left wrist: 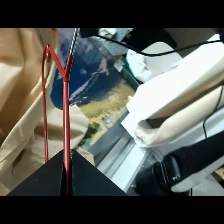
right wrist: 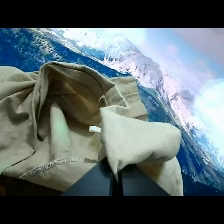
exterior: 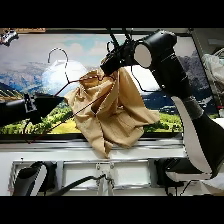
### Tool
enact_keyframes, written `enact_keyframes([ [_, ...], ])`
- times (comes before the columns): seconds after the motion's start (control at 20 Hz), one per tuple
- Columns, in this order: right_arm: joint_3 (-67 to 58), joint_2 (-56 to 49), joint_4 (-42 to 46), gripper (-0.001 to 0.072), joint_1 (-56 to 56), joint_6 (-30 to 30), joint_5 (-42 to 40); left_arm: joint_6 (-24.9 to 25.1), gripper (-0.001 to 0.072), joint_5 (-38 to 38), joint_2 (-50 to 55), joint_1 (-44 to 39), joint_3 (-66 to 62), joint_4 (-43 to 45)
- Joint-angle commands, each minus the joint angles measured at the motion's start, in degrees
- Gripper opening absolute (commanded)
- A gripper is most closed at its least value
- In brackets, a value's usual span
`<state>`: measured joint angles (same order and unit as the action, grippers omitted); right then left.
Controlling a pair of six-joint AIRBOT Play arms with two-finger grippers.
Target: Fold the clothes and pants, and hang the long-sleeved shirts on hangers.
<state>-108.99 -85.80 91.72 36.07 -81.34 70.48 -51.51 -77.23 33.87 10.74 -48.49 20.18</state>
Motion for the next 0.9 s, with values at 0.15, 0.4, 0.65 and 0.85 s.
enact_keyframes([
  [0.15, 0.0, 1.8, -2.6, 0.0031, 0.0, 0.0, 3.2, 3.1, 0.001, 6.8, 7.1, -0.3, 0.0, 1.3],
  [0.4, 0.0, 3.2, -4.6, 0.0031, 0.0, 0.0, 4.3, 8.2, 0.001, 12.8, 12.0, -0.4, 0.0, 0.6],
  [0.65, 0.0, 3.7, -6.2, 0.0031, 0.0, 0.1, 6.5, 19.3, 0.001, 7.4, 21.0, -0.4, 0.0, -19.9],
  [0.85, 0.0, 3.7, -5.9, 0.0032, 0.0, 0.1, 5.7, 25.0, 0.001, 3.2, 28.4, -1.6, 0.0, -24.1],
])
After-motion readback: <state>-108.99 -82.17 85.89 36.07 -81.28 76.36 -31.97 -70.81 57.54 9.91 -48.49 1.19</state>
